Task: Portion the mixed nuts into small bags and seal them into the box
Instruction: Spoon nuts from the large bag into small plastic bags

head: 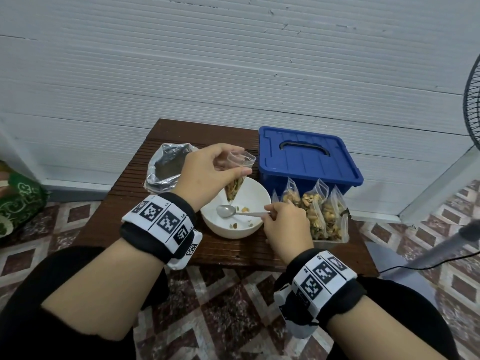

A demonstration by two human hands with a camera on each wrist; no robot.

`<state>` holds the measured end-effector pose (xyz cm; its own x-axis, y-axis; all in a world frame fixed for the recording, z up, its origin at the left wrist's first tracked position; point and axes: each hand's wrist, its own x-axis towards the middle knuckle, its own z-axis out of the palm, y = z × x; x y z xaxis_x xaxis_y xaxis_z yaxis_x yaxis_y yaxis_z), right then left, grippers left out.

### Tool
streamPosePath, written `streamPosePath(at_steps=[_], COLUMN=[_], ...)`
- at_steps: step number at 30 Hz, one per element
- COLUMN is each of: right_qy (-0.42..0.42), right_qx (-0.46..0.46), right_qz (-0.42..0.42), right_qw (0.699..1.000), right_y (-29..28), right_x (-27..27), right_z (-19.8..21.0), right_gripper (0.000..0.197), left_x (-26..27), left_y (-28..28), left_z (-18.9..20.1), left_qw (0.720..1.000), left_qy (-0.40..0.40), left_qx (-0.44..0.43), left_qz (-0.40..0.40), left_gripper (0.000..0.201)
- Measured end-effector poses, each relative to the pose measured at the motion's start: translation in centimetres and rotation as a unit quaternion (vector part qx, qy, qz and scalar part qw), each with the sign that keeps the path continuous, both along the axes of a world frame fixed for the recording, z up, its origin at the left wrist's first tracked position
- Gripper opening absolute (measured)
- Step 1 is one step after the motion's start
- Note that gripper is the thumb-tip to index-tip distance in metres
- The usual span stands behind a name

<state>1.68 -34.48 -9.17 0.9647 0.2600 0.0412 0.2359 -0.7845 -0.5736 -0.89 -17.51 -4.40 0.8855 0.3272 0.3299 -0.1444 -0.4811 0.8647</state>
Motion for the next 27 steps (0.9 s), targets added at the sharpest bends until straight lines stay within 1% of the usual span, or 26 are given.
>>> streamPosePath(at_steps=[4, 8, 12, 16, 18, 20, 24, 27], right_qy=[0.005, 0.004, 0.015, 0.01, -0.019, -0.034, -0.036, -0.04], right_qx=[-0.042, -0.046, -0.017, 0.022, 0.065, 0.138, 0.245, 0.291], right_qz=[0.018, 0.02, 0.027, 0.036, 0.026, -0.013, -0.097, -0.148], right_qw=[0.999, 0.999, 0.999, 0.999, 0.997, 0.99, 0.964, 0.944], right_y=[-0.2, -0.5, -0.8, -1.5, -2.2, -3.1, -5.3, -6.5], right_x=[-0.3, -0.4, -0.2, 0.0, 0.2, 0.6, 2.1, 2.9], right_z=[0.2, 0.5, 0.9, 1.7, 2.4, 3.0, 3.1, 3.1], right_gripper=[0.022, 0.02, 0.013, 0.014, 0.016, 0.02, 0.02, 0.021], left_x=[-0.3, -0.4, -0.2, 0.3, 0.5, 0.9, 1.8, 2.7], left_y=[-0.1, -0.3, -0.7, -1.6, -2.1, -2.7, -4.1, -5.6], left_z=[-0.1, -0.3, -0.5, -0.2, 0.1, 0.3, 0.4, 0.0], left_qw=[1.0, 1.0, 1.0, 0.999, 1.0, 1.0, 0.998, 0.995], left_qy=[0.006, 0.009, 0.011, 0.007, 0.0, -0.011, -0.033, -0.033], left_qx=[0.005, 0.004, 0.021, 0.029, 0.019, -0.001, -0.048, -0.084], left_qz=[-0.001, -0.01, -0.011, -0.019, -0.023, -0.023, -0.02, -0.036], left_gripper=[0.039, 0.039, 0.038, 0.035, 0.035, 0.035, 0.034, 0.035])
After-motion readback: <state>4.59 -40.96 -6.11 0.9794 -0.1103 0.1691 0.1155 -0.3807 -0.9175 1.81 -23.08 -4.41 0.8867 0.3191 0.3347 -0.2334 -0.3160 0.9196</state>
